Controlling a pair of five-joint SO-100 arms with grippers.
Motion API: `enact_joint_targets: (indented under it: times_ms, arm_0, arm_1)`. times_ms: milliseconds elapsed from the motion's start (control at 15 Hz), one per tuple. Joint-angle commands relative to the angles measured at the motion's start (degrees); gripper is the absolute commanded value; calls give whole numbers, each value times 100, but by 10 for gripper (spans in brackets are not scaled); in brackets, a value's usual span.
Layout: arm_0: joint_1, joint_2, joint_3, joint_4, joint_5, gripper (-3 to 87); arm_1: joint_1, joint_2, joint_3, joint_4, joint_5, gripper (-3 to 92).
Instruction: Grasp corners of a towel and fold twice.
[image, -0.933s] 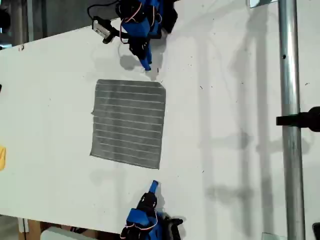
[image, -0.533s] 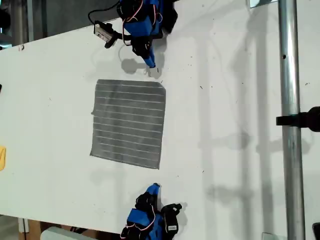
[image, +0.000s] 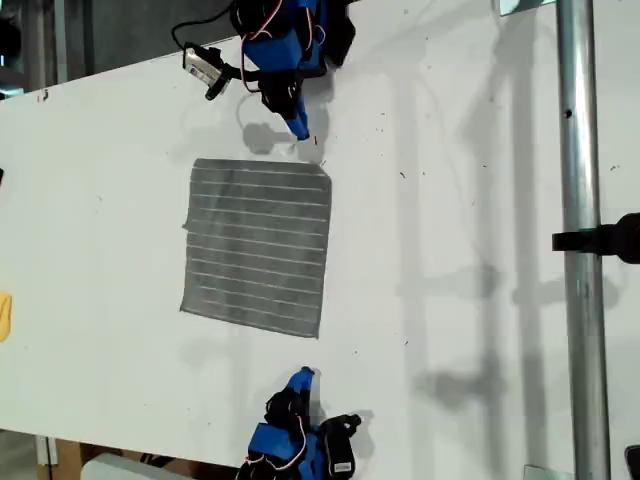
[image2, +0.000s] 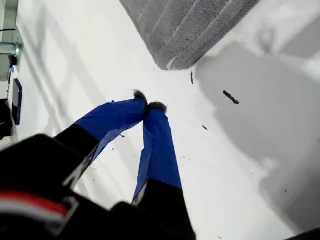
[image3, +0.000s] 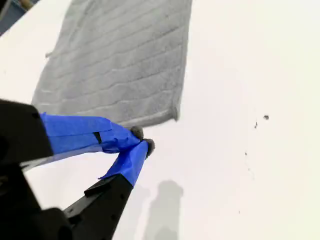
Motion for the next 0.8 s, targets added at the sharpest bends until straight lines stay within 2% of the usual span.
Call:
enact_joint_targets:
  times_ms: [0, 133, 267, 600, 733]
  arm_0:
    - [-149, -1063, -1230, -70, 281, -30]
    - [-290, -2637, -2531, -79, 782, -30]
    - [-483, -3955, -3894, 97, 1477, -30]
    - [-747, -6776, -7181, 1459, 2646, -30]
    - [-835, -7383, -7866, 1723, 3120, -30]
  arm_1:
    - [-149, -1292, -1248, -325, -97, -3]
    - [-158, -2892, -2681, -229, -571, -3]
    - [-132, -4412, -4263, 264, -1187, -3]
    - [-26, -6891, -7216, 1784, -2470, -3]
    - [0, -7383, -7849, 2224, -2997, 23]
